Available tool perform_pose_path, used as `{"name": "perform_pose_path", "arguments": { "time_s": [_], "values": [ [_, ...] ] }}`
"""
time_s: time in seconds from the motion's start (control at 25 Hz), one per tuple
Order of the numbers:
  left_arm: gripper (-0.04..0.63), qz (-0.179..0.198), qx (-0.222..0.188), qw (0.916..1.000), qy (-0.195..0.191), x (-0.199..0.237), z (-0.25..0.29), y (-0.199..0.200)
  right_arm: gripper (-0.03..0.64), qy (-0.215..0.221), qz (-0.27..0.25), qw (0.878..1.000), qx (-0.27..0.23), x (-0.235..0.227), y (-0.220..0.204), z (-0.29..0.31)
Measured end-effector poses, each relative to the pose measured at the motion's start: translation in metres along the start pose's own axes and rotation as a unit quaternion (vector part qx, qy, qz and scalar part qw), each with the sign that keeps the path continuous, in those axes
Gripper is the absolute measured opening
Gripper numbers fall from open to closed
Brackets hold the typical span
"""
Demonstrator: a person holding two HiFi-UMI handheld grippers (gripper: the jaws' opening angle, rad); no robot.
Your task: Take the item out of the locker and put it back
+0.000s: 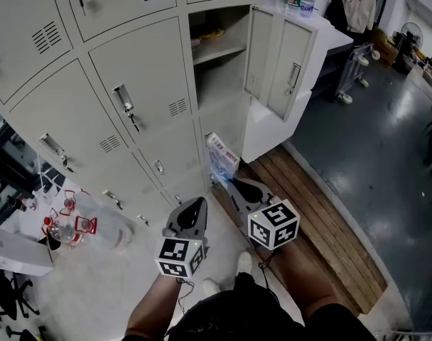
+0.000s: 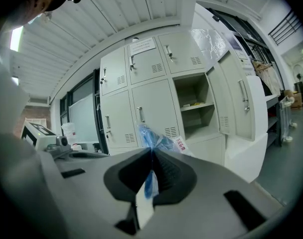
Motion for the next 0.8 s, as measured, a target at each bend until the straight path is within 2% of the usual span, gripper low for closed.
{"name": "perform_pose_path", "arguments": {
  "time_s": [0.44, 0.8],
  "values": [
    [0.003, 0.000, -0.005, 0.9998, 0.018, -0.016, 0.063, 0.019, 0.014, 0.022, -0.020, 1.000, -0.001, -0.062, 0.032, 0.009],
    [0.003, -0.003, -0.013, 0.9988, 0.047, -0.022, 0.119, 0.033, 0.014, 0.045, -0.069, 0.997, 0.003, -0.114, 0.059, 0.024]
  ]
}}
Point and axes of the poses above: the fingertips, and each gripper's own axes: z forward along the fingers, x to its left, y out of its top, the point moved 7 cm from there along -z, backward along the fingers, and after that the axes turned 6 degrees about z, right-handed, at the moved point
